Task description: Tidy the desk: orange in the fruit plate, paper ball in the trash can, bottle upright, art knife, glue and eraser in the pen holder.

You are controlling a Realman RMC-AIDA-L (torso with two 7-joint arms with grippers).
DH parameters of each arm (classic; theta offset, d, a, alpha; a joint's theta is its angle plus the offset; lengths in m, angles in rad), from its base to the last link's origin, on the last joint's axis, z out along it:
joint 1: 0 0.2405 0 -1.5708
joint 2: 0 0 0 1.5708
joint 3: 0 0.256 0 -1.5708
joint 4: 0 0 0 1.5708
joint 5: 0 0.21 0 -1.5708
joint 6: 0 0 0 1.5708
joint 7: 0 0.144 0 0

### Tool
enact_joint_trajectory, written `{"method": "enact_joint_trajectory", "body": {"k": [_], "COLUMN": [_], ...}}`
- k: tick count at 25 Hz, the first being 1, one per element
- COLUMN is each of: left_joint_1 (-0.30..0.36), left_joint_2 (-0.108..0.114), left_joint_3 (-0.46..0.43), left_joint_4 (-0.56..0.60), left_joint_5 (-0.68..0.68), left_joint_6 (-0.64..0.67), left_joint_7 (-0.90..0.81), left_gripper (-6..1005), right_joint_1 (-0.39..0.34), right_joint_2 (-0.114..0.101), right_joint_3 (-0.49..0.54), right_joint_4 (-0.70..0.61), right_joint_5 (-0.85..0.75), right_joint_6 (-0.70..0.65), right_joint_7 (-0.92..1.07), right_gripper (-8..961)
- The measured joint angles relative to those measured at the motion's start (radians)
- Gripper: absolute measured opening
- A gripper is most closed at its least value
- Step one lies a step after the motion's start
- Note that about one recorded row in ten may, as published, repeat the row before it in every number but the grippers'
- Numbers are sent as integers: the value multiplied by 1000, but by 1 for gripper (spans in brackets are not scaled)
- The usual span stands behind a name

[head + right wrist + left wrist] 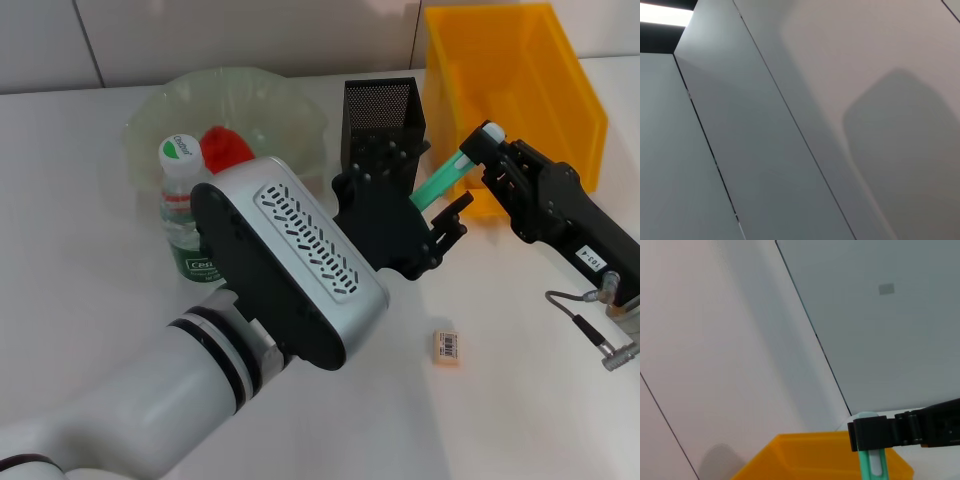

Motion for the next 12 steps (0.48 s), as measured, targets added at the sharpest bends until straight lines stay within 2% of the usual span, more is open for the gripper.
{"method": "enact_joint_trajectory", "body": {"k": [6,8,11,12], "left_joint_1": [4,23,39,63], "left_joint_2": [1,5,7,12], "left_joint_3": [-5,-12,-13,-14], "left_joint_4": [-1,7,20,54], "left_joint_5": [-4,-10,-10,-12], "left_joint_6": [-2,-2,-3,0], "left_joint_7": [-4,-11,-11,-21], "left_gripper": [602,794,794,794], "right_joint_1": [-13,-21,-34,-41], "right_joint_2": [0,0,0,0], "right_joint_3": [20,38,72,95], "right_joint_4": [-7,-22,-49,-67], "right_joint_5": [6,8,9,10], "right_joint_6": [-10,-12,-19,-25], "right_joint_7": [2,4,21,28], "right_gripper": [162,162,161,161]}}
